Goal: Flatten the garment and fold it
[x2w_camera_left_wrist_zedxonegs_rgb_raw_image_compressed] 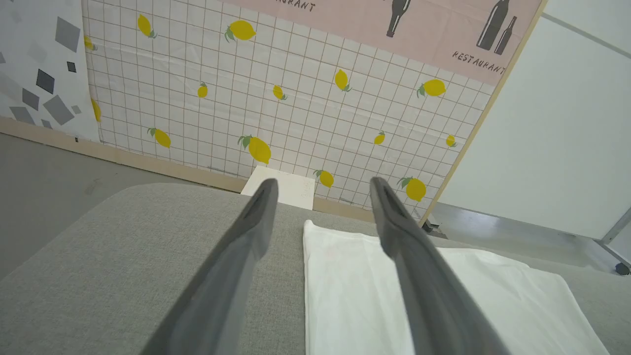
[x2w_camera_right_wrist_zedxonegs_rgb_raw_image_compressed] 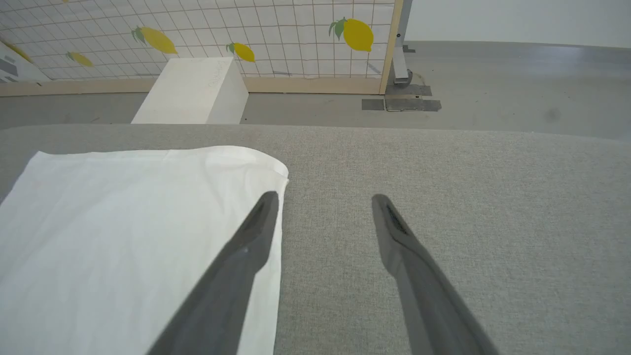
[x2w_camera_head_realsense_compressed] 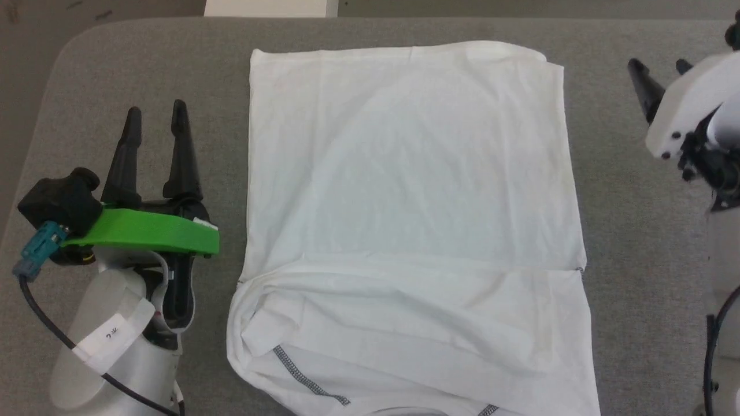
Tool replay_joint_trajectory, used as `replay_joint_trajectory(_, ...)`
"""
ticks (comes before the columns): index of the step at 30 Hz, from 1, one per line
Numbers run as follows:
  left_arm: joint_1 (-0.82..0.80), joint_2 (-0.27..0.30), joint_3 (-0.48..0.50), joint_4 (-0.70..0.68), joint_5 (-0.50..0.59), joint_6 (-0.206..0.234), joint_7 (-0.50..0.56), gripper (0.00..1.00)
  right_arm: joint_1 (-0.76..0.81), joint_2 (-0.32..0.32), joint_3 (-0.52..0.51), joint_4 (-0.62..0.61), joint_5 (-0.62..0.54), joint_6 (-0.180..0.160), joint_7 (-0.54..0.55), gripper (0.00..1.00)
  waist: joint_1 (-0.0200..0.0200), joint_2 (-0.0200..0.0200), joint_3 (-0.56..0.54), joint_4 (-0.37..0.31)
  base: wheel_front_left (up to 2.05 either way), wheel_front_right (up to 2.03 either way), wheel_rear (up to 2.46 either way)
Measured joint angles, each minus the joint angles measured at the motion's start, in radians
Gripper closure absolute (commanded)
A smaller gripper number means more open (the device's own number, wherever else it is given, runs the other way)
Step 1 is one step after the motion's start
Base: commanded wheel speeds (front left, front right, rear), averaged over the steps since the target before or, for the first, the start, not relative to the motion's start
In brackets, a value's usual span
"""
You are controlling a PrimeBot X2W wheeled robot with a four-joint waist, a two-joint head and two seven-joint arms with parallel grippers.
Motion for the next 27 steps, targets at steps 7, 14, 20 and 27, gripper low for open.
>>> replay_joint_trajectory(7, -0.031, -0.020, -0.027, -0.038, 0.005, -0.001, 0.001, 0.00, -0.242, -0.042, 0.043, 0.132, -0.130, 0.000, 0.197, 0.00, 0.0000, 0.0000, 0.116, 0.048, 0.00, 0.00, 0.00)
replay_joint_trajectory(14, -0.039, -0.025, -0.033, -0.064, 0.007, -0.006, 0.000, 0.00, -0.312, -0.059, 0.115, 0.208, -0.216, 0.000, 0.271, 0.00, 0.0001, 0.0000, 0.220, 0.108, 0.00, 0.00, 0.00)
replay_joint_trajectory(20, -0.039, -0.031, -0.037, -0.079, 0.007, -0.006, 0.000, 0.00, -0.332, -0.069, 0.167, 0.226, -0.211, 0.000, 0.296, 0.00, 0.0000, -0.0001, 0.288, 0.145, 0.00, 0.00, 0.00)
replay_joint_trajectory(27, -0.065, -0.029, -0.044, -0.073, 0.002, -0.009, 0.025, 0.00, -0.367, -0.095, 0.209, 0.204, -0.159, 0.000, 0.323, 1.00, 0.0001, 0.0000, 0.320, 0.154, 0.00, 0.00, 0.00)
